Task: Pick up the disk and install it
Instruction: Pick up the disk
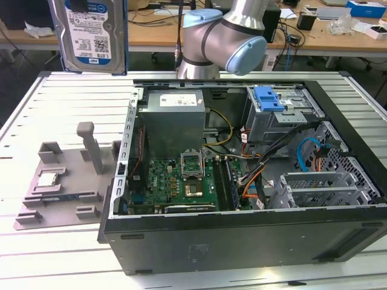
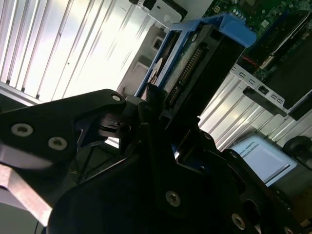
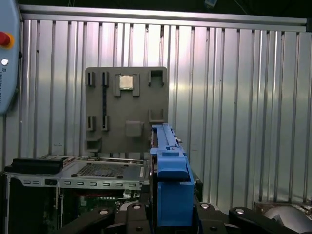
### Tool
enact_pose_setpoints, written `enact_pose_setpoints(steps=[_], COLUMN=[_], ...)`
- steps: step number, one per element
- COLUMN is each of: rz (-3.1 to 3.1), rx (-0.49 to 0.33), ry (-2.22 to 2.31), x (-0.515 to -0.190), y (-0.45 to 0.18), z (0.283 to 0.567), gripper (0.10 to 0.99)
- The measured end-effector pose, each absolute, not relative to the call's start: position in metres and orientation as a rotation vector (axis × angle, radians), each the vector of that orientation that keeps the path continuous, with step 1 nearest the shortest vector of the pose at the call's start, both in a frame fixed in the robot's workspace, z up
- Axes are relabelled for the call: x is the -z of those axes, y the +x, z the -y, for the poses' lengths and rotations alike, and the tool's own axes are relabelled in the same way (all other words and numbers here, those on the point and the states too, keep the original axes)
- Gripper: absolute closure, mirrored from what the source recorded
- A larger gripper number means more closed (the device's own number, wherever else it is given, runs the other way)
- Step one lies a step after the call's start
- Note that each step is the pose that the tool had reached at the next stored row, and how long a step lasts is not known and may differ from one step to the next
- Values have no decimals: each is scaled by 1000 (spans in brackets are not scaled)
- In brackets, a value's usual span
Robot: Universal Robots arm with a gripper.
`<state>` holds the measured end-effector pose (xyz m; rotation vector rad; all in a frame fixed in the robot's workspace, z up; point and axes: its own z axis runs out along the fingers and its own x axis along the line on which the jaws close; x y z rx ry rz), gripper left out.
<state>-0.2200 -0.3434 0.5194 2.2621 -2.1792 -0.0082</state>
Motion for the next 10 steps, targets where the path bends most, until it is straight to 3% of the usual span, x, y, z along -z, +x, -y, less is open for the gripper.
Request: enact_pose_setpoints(steps=[10], rz=[2178], rx=[12], ry=[2260], x=[-519], y=[-151], z=[343], gripper=[722])
